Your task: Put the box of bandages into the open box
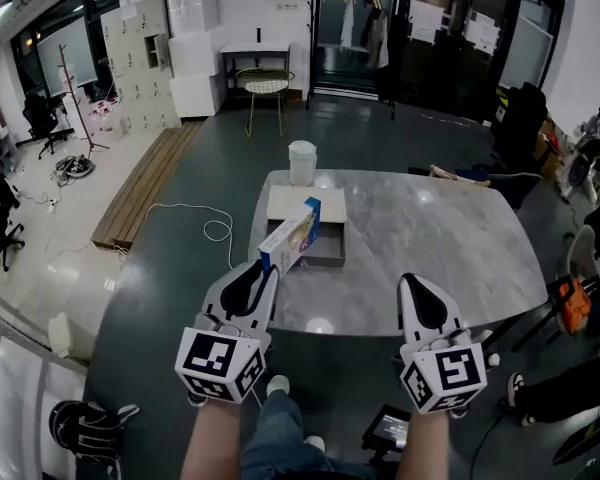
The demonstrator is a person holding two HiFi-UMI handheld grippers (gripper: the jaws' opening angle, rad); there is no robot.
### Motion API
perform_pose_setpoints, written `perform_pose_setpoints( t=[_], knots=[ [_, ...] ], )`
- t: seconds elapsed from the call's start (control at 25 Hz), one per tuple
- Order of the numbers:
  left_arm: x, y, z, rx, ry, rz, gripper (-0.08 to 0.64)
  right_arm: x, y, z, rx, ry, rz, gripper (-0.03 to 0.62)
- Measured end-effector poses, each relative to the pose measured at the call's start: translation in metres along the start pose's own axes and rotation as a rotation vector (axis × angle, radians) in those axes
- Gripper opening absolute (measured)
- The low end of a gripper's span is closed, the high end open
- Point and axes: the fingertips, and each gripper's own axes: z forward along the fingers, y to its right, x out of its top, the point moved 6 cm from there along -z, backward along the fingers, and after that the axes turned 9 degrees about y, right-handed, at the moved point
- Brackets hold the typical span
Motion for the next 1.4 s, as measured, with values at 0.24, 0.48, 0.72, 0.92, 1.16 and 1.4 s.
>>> perform_pose_setpoints(
  t=[0.24,0.48,0.72,0.92,1.16,1.4],
  knots=[
    [-0.023,-0.041,0.046,-0.055,-0.046,-0.09,0.078,-0.012,0.009,0.058,-0.013,-0.036,-0.003,0.026],
    [-0.038,-0.087,0.099,-0.117,-0.099,-0.148,0.078,-0.028,0.017,0.121,0.008,-0.093,-0.057,0.026],
    [-0.047,-0.119,0.14,-0.144,-0.118,-0.159,0.078,-0.037,0.033,0.164,-0.053,-0.126,-0.052,0.026],
    [-0.06,-0.122,0.168,-0.169,-0.145,-0.165,0.078,-0.053,0.056,0.173,-0.093,-0.156,-0.057,0.026],
    [-0.073,-0.121,0.196,-0.154,-0.191,-0.169,0.078,-0.067,0.097,0.183,-0.141,-0.175,0.01,0.026],
    [-0.089,-0.11,0.219,-0.139,-0.241,-0.232,0.078,-0.082,0.131,0.191,-0.132,-0.208,0.052,0.026]
  ],
)
